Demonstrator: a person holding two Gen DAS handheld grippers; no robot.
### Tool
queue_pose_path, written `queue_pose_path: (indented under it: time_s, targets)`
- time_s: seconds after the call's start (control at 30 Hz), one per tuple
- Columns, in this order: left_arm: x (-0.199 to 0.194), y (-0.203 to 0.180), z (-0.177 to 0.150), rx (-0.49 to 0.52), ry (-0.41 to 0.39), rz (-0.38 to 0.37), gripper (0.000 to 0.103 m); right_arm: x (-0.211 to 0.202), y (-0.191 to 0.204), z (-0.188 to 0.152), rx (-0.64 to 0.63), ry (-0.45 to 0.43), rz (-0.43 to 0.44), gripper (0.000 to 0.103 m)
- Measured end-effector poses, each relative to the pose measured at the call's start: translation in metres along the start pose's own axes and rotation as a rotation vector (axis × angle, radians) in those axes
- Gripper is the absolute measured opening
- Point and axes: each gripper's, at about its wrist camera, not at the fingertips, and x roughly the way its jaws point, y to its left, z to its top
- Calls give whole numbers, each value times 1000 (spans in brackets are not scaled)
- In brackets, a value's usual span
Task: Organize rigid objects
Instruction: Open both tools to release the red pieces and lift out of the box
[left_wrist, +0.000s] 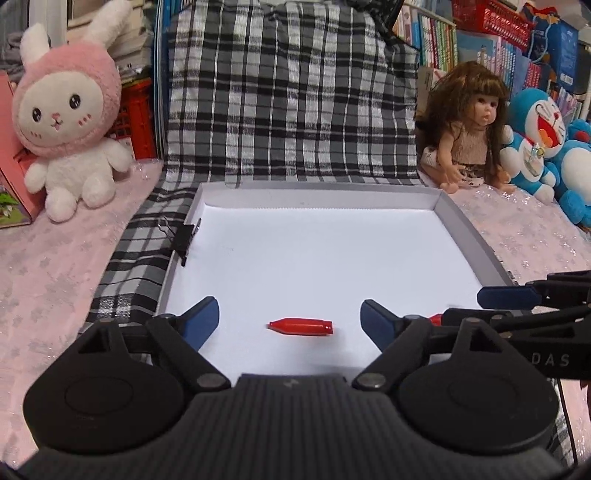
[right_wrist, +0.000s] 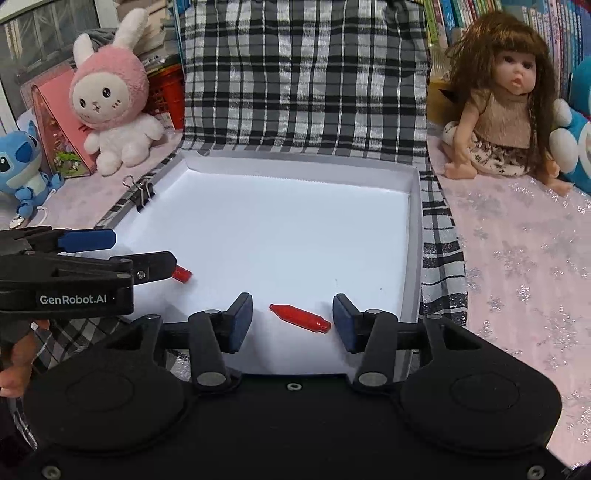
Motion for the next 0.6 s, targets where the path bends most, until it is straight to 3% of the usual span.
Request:
queue_pose_path:
  time_s: [0.17, 0.43, 0.6]
  targets:
    - [-22, 1, -8, 5, -71, -1, 103, -19, 5, -7, -27, -49, -6, 57]
    - [-50, -1, -26, 14, -129, -31, 103, -49, 7, -26, -26, -147, -2, 73]
    - [-63, -1, -43, 15, -154, -34, 103, -63, 6, -45, -23, -190, 4, 75]
